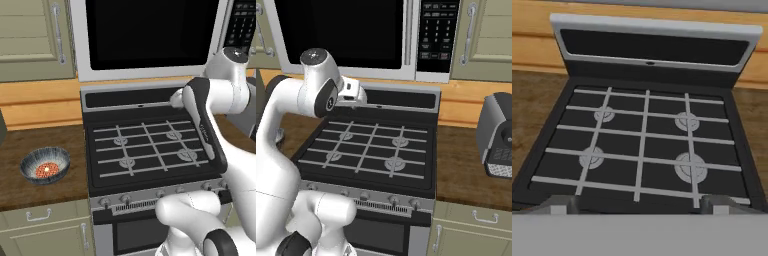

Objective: Open the microwave, place the bowl with waffle inside the microwave, then close the microwave door and turn it on.

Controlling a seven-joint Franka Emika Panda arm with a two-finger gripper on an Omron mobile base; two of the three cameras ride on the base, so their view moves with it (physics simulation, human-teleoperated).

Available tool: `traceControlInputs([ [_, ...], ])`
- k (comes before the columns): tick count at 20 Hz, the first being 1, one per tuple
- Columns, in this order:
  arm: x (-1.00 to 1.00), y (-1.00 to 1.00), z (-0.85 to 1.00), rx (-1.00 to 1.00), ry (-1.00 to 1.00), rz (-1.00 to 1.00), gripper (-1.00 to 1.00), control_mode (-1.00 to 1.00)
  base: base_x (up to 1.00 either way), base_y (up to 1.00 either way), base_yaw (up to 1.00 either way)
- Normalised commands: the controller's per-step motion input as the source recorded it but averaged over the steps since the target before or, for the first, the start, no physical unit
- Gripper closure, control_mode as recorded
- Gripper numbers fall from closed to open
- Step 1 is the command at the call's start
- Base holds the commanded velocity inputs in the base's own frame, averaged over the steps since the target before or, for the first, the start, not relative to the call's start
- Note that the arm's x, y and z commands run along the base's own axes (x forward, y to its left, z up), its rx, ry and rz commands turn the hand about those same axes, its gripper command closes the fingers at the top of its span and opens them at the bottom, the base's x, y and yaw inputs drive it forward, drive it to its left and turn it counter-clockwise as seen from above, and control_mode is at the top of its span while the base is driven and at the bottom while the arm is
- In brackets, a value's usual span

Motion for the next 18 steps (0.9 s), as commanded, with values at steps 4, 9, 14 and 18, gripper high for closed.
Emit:
traceControlInputs([
  [4, 0.03, -0.24, 0.35, 0.04, -0.37, 0.00, -1.00, -1.00, 0.00, 0.00, 0.00],
  [9, 0.03, -0.06, 0.48, 0.04, -0.39, 0.00, -1.00, -1.00, 0.00, 0.00, 0.00],
  [14, 0.03, -0.15, 0.49, 0.00, -0.30, -0.11, -1.00, -1.00, 0.00, 0.00, 0.00],
  [18, 0.00, -0.38, 0.63, 0.00, -0.16, -0.11, -1.00, -1.00, 0.00, 0.00, 0.00],
])
